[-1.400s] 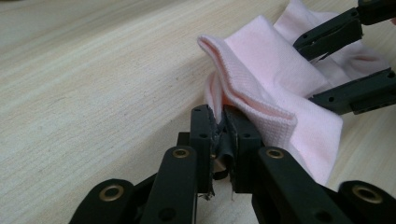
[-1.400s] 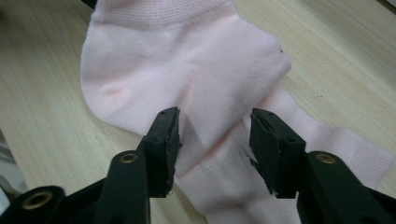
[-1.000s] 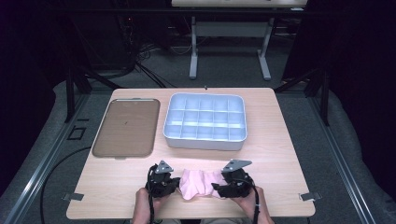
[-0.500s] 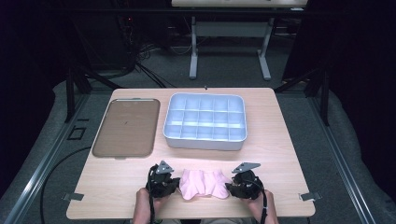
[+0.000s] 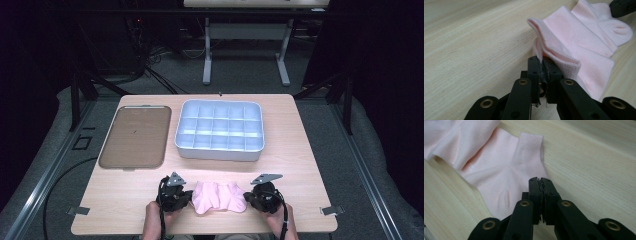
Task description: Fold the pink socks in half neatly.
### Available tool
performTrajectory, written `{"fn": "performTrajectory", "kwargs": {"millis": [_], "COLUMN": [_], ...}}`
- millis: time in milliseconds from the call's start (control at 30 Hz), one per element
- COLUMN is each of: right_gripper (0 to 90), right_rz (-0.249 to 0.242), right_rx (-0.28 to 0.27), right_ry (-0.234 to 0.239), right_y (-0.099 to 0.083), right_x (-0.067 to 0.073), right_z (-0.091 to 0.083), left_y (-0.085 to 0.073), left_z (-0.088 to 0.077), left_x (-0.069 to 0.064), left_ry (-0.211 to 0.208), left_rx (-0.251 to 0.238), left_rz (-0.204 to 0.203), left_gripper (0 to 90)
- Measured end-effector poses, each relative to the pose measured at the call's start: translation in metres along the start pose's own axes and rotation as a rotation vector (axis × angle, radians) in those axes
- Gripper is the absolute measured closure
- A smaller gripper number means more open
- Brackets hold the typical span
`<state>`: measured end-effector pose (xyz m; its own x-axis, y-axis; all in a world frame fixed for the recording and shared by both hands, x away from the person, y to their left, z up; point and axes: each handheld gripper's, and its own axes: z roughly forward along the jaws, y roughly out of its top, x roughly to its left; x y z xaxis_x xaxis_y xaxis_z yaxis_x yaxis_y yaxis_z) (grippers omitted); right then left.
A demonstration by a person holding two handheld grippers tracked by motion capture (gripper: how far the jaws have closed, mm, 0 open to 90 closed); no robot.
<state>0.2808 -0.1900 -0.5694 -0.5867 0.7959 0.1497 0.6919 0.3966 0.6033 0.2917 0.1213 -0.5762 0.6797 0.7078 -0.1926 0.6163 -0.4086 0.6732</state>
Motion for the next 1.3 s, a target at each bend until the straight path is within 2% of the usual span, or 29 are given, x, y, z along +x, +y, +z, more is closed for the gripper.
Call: {"fn": "performTrajectory", "kwargs": {"millis": [167,400,600,633,767,900,967,1000,1167,1233,1300], "right_gripper": [88.6,88.8,88.8,88.8,89.0,89.0,89.1,89.0,89.0,89.0,89.0], "right_rz": [0.033,0.03,-0.015,-0.036,-0.051,-0.084,-0.089,-0.105,-0.148,-0.155,-0.186], "right_rx": [-0.037,-0.091,-0.106,-0.113,-0.113,-0.109,-0.116,-0.102,-0.112,-0.108,-0.109], "right_ry": [0.024,0.054,0.073,0.079,0.088,0.105,0.109,0.115,0.133,0.135,0.145], "right_y": [0.004,0.016,0.031,0.036,0.042,0.053,0.054,0.057,0.068,0.068,0.072], "right_x": [-0.004,0.0,0.012,0.017,0.024,0.037,0.039,0.043,0.06,0.062,0.073], "right_z": [-0.008,-0.024,-0.03,-0.029,-0.027,-0.02,-0.018,-0.016,-0.006,-0.005,0.0], "left_y": [0.0,0.001,0.001,0.001,0.002,0.002,0.002,0.002,0.002,0.002,0.002], "left_z": [0.001,0.001,0.002,0.002,0.003,0.003,0.003,0.003,0.003,0.003,0.003], "left_x": [-0.001,-0.001,-0.002,-0.002,-0.003,-0.003,-0.003,-0.003,-0.003,-0.003,-0.004], "left_ry": [-0.007,-0.007,-0.01,-0.011,-0.009,-0.006,-0.006,-0.006,-0.009,-0.008,-0.005], "left_rx": [-0.003,-0.004,-0.006,-0.005,-0.008,-0.005,-0.006,-0.006,-0.004,-0.004,-0.005], "left_rz": [-0.001,0.003,-0.002,0.004,0.001,0.003,-0.001,-0.003,-0.008,-0.009,-0.016], "left_gripper": [85.6,85.8,86.0,86.0,86.1,86.1,86.1,86.1,86.1,86.1,86.1]}}
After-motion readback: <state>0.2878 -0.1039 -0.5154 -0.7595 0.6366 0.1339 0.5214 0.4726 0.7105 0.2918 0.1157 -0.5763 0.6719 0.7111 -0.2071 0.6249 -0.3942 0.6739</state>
